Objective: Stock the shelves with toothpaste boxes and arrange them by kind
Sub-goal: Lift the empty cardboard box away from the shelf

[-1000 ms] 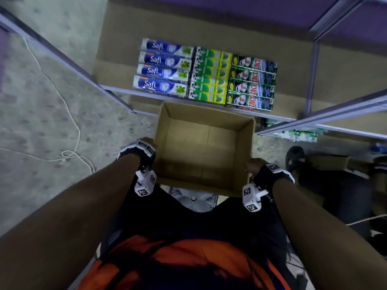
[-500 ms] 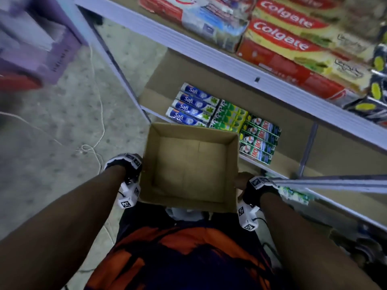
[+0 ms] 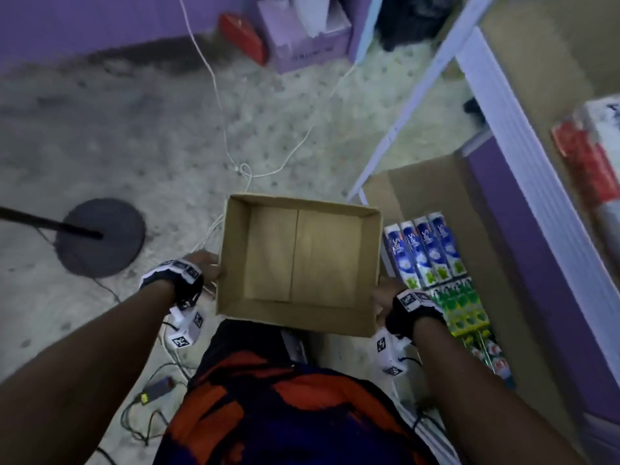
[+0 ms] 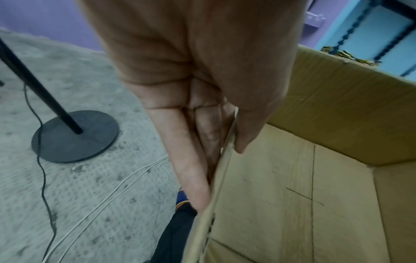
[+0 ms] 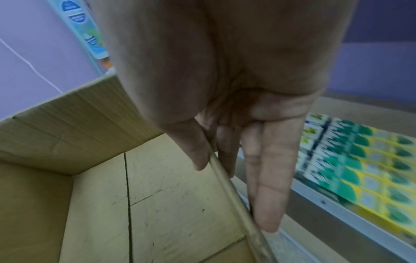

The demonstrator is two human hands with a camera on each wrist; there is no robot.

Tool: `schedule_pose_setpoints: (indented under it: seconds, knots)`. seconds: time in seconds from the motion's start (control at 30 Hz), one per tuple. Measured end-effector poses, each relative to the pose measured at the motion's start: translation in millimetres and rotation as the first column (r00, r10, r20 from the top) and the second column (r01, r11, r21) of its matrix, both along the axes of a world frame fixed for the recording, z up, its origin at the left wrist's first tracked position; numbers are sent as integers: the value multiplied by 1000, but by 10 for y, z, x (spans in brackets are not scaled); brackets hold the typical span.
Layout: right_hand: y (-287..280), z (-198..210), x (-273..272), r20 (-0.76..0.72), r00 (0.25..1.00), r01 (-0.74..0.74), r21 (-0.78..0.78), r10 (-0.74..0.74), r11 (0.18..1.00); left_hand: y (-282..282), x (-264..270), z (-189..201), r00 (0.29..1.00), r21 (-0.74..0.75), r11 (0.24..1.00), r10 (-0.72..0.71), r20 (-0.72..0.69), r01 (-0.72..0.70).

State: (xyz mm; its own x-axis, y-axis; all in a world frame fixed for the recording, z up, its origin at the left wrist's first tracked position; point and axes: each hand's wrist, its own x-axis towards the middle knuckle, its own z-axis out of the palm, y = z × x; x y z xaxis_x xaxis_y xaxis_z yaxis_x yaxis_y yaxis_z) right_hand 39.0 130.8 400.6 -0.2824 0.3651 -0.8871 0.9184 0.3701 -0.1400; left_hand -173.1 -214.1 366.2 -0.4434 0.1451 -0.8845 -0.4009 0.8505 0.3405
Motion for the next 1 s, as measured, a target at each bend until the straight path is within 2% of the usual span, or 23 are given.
schedule_pose_setpoints:
  seconds: [0.07,0.13,0.23,0.33,0.4,0.47,0.63,0.7,0.77,0.87,0.93,1.0]
  knots:
    - [36,149,-436,-34,999,-19,29,20,999,-17,-278,49,994,-6,997,75,76,-75]
    - [147,197,-879,-62,997,-52,28,54,998,-17,-627,99,980,5,996,89,181,-91]
    - [237,200,-1430,25,985,-172,62,171,983,-31,-1088,147,958,39,997,54,283,-68]
    - [197,227,-1825,30,964,-267,98,265,959,-88,-1409,165,921,17,990,123,369,-139]
    - [109,263,-1992,17,951,-308,108,308,945,-156,-1543,144,931,-36,991,136,338,-132]
    - [-12,255,-2033,-9,962,-271,105,274,957,-226,-1566,109,949,-87,989,139,284,-119]
    - [57,195,-2080,-20,984,-174,82,176,981,-86,-1592,231,940,-156,981,158,301,-115]
    - [172,163,-2046,-5,990,-142,88,143,986,74,-1568,312,969,-182,983,46,244,-1]
    - [255,189,-2019,-45,994,-94,82,98,992,193,-1517,414,980,-247,953,-145,133,175]
    - [416,219,-1985,-140,985,-86,84,97,993,276,-1366,561,961,-290,916,-271,63,277]
    - [500,243,-1956,-154,970,-172,106,187,979,281,-1151,668,968,-336,909,-247,44,247]
    - [554,274,-1908,-182,961,-192,113,210,975,348,-973,665,966,-382,890,-256,36,250]
